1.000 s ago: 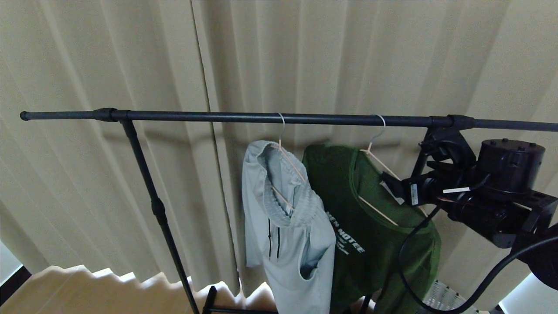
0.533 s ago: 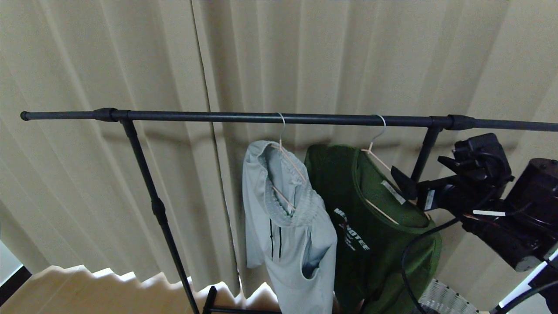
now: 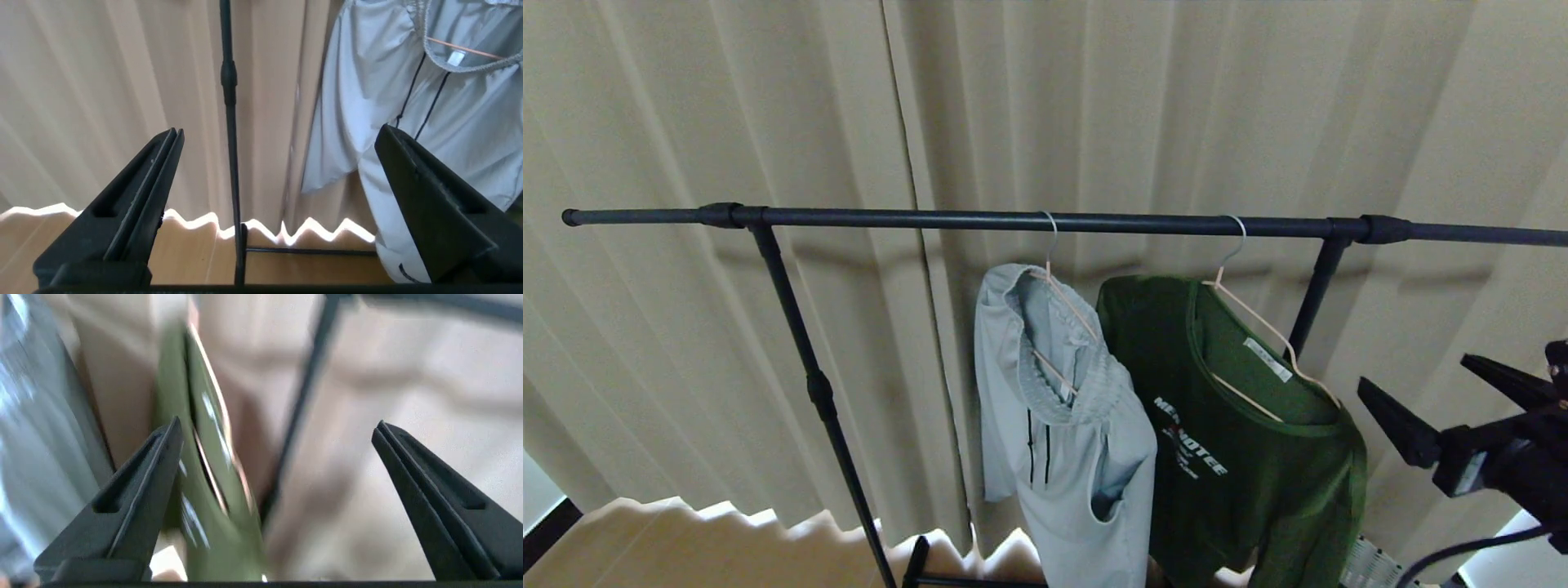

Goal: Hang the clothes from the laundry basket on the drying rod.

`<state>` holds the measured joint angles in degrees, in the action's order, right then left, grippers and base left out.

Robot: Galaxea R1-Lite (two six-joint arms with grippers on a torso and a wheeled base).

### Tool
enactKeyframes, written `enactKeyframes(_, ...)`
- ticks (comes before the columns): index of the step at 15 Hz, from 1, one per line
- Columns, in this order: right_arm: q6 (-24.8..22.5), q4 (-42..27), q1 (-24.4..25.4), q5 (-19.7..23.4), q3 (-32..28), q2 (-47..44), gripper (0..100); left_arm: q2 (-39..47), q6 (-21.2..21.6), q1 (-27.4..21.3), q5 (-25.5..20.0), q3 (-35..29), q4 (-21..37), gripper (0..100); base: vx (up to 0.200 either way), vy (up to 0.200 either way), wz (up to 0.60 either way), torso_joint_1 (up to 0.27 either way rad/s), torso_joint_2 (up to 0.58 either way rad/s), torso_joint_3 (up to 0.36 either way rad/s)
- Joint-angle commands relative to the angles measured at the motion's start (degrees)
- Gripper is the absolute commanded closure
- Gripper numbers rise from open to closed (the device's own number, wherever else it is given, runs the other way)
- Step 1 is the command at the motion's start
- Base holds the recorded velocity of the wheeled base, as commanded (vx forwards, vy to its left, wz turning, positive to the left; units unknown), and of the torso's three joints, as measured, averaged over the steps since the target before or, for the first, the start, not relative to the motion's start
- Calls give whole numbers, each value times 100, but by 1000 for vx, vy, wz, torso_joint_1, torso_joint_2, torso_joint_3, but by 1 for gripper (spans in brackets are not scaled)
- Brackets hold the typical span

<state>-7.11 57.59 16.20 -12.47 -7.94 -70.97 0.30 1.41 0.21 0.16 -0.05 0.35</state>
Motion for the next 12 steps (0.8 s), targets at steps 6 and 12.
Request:
enactKeyframes(6,87,-5064,-1778,17,222,4311,0,5,-71,-3,72,5,-9,0,0,0,0,0,0,0)
enactKeyframes(12,649,-6673,-1629,52,257,7097,0,-4,-80,-3,72,5,-9,0,0,0,0,0,0,0)
